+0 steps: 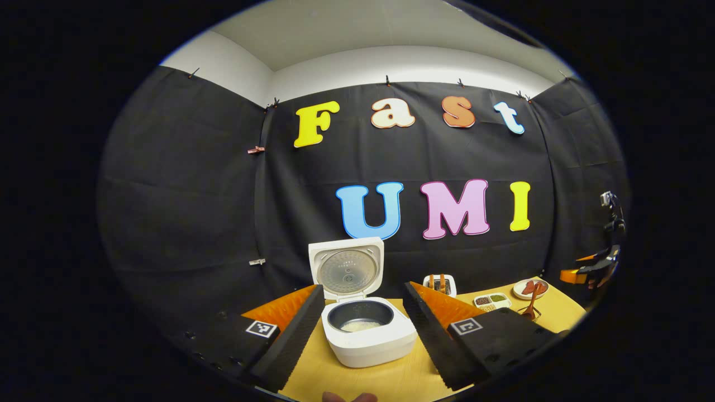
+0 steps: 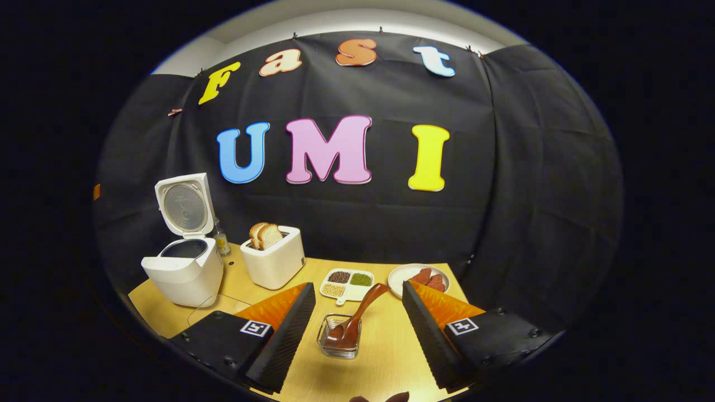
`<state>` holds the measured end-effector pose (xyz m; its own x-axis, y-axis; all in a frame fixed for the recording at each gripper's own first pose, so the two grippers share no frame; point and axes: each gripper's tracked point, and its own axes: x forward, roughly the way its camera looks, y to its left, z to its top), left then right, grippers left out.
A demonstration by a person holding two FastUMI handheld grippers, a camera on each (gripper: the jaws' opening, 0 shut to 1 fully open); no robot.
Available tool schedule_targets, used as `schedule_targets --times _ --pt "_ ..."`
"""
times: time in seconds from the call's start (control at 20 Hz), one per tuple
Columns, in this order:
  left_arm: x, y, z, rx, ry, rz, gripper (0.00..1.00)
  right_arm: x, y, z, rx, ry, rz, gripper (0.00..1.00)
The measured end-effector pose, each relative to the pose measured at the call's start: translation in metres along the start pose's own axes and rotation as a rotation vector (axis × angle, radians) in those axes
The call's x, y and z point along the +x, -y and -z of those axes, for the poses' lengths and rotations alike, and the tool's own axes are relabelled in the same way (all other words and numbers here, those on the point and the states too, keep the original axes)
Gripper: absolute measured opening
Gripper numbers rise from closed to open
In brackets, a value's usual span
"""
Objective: Close the left gripper, press the button to open the rice cooker; take a wooden spoon from the chopstick holder with the right hand, scoop a spoonful of rice and pour it into the rice cooker, then put the wooden spoon back into the chopstick holder.
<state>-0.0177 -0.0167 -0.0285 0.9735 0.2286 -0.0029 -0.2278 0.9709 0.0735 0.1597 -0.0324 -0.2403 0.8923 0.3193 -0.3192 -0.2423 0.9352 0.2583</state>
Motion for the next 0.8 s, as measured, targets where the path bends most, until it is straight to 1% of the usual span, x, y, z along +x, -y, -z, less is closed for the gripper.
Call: schedule_targets --times 0.2,0.3,0.5,0.55,0.6,0.65,0.7,0.75,0.8 --pt "-0.010 0.004 0.002 0.022 -0.021 -0.050 0.97 0.046 0.009 0.037 0.068 -0.098 -0.054 0.98" --pt "-0.016 0.006 0.004 0.023 -0.035 -0.076 0.97 0.069 0.014 0.058 0.098 -0.159 -0.066 0.98" --pt "-0.024 0.009 0.011 0.032 -0.065 -0.116 0.97 0.107 0.017 0.097 0.171 -0.264 -0.089 0.92" --pt "-0.025 0.009 0.012 0.039 -0.074 -0.130 0.97 0.115 0.015 0.103 0.182 -0.275 -0.096 0.86" --pt "-0.027 0.007 0.012 0.044 -0.079 -0.142 0.97 0.123 0.014 0.109 0.190 -0.286 -0.101 0.83" --pt "-0.028 0.006 0.012 0.045 -0.081 -0.151 0.97 0.129 0.010 0.114 0.205 -0.297 -0.117 0.83" --pt "-0.030 0.006 0.011 0.046 -0.085 -0.156 0.97 0.137 0.004 0.121 0.221 -0.312 -0.131 0.78" --pt "-0.032 0.006 0.011 0.049 -0.089 -0.162 0.97 0.138 -0.001 0.125 0.231 -0.334 -0.149 0.58" --pt "-0.034 0.006 0.011 0.052 -0.091 -0.167 0.97 0.138 -0.004 0.129 0.222 -0.353 -0.157 0.47"
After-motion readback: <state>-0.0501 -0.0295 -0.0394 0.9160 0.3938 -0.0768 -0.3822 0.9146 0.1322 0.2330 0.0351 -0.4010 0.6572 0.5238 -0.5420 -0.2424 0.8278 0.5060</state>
